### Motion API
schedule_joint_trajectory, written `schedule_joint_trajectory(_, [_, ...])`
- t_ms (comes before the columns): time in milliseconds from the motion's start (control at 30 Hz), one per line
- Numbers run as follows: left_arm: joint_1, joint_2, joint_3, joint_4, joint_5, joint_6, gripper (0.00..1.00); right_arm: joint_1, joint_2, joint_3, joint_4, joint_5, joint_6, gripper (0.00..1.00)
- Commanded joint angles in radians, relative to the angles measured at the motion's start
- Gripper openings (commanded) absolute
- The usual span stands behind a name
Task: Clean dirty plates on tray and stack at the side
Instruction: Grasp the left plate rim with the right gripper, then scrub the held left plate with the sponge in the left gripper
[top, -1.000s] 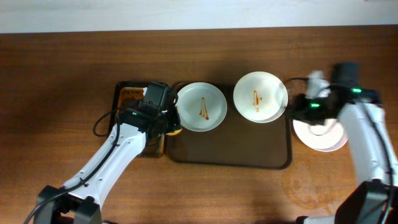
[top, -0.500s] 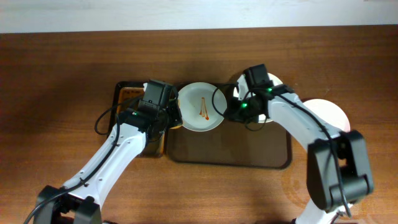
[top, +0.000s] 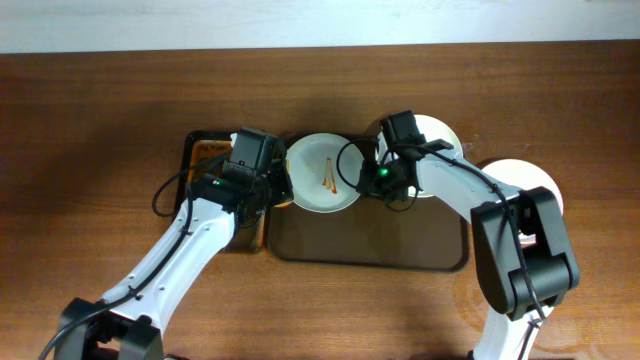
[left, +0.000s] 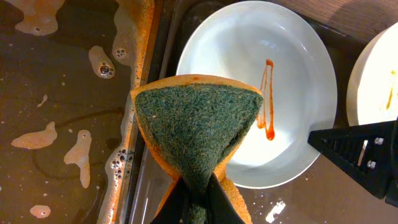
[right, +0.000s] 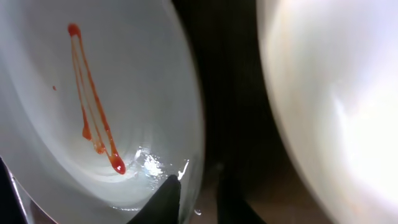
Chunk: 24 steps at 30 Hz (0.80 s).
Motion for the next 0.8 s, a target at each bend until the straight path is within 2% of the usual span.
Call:
schedule_joint_trajectory(0, [0.002,-0.012,0.000,0.002,-0.010,0.020,0.00,0.008,0.015,0.009,-0.039,0.017,0.003,0.13])
schedule_joint_trajectory(133, [0.002,-0.011,-0.001,0.002,0.001,0.020,0.00,0.007,0.015,0.009,-0.110,0.021,-0.024,0.08])
schedule_joint_trajectory(300, [0.002,-0.004,-0.001,0.003,0.003,0.019,0.00,0.007,0.014,0.010,-0.156,0.020,-0.035,0.06])
schedule_joint_trajectory(367, [0.002,0.006,-0.001,0.013,0.047,0.019,0.00,0.007,0.014,0.010,-0.163,0.020,-0.035,0.06])
schedule_joint_trajectory(600, [0.002,0.167,-0.001,0.218,0.473,0.019,0.00,0.007,0.014,0.010,-0.163,0.020,-0.035,0.06])
schedule_joint_trajectory(767, [0.002,0.279,-0.001,0.343,0.649,0.020,0.00,0.007,0.014,0.010,-0.163,0.020,-0.035,0.06])
